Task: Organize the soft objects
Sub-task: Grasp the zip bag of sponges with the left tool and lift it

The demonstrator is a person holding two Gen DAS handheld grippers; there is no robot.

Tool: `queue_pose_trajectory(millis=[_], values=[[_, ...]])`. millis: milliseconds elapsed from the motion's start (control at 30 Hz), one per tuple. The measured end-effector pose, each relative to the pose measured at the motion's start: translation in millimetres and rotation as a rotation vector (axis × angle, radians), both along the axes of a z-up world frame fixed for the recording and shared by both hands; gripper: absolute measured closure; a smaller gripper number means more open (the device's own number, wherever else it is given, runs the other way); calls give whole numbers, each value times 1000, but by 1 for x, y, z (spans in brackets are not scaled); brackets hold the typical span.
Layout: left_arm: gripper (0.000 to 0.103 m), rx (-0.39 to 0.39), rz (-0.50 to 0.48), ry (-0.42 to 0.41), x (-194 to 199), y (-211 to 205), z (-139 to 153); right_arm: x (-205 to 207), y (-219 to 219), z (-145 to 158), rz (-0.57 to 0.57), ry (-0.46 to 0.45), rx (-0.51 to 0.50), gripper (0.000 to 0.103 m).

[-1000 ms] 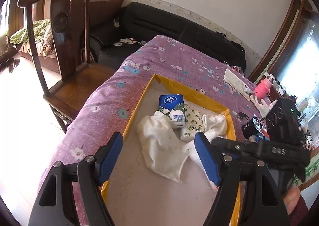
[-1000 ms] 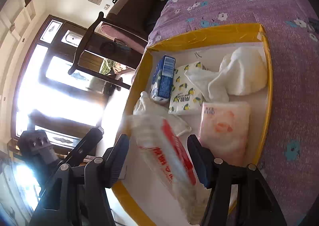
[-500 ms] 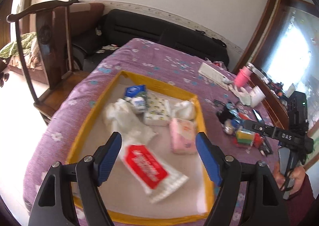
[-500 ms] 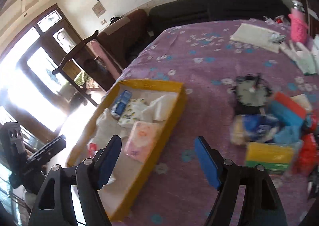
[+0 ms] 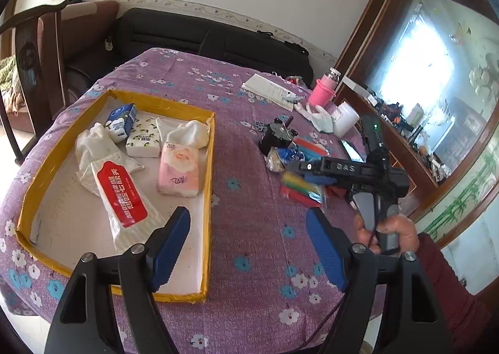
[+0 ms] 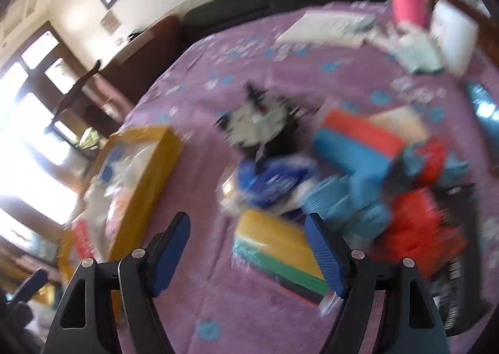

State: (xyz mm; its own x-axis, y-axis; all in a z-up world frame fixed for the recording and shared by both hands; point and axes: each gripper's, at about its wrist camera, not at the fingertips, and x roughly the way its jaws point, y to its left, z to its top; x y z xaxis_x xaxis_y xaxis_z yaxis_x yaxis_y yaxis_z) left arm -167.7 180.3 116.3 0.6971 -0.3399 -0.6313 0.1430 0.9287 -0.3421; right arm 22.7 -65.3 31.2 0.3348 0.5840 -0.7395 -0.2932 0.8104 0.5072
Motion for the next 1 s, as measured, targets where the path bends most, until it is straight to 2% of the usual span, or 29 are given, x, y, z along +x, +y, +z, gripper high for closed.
queue_pose_trajectory(millis=[100, 167, 233, 333, 433, 533, 567, 667, 733, 833, 933, 1000], values=[[27, 31, -11, 3, -1, -7, 1, -27, 9, -6, 203, 108, 181, 22], [26, 42, -24, 17, 2, -14, -2, -48, -1, 3, 223, 49, 181, 22], [26, 50, -46, 43, 9, -26, -9, -61, -29, 13, 133, -44, 155, 22], [26, 76, -99, 67, 22, -52, -20, -70, -83, 21, -72, -172, 87, 21], [26, 102, -138, 113, 47, -82, -33, -67, -134, 14, -256, -232, 44, 19], [26, 130, -166, 145, 76, -114, -40, -60, -165, 1, -356, -231, 75, 19], [26, 132, -179, 147, 84, -124, -41, -59, -175, -4, -377, -229, 109, 19], [26, 183, -199, 138, 107, -154, -45, -56, -187, -16, -425, -196, 116, 19], [26, 257, -225, 101, 120, -175, -48, -60, -192, -12, -420, -231, 185, 19], [26, 389, -270, 77, 142, -203, -63, -67, -194, -11, -426, -257, 199, 18], [26, 460, -275, 110, 161, -210, -82, -67, -195, -11, -433, -247, 220, 18], [26, 442, -279, 166, 169, -205, -95, -68, -198, -11, -440, -238, 234, 18]])
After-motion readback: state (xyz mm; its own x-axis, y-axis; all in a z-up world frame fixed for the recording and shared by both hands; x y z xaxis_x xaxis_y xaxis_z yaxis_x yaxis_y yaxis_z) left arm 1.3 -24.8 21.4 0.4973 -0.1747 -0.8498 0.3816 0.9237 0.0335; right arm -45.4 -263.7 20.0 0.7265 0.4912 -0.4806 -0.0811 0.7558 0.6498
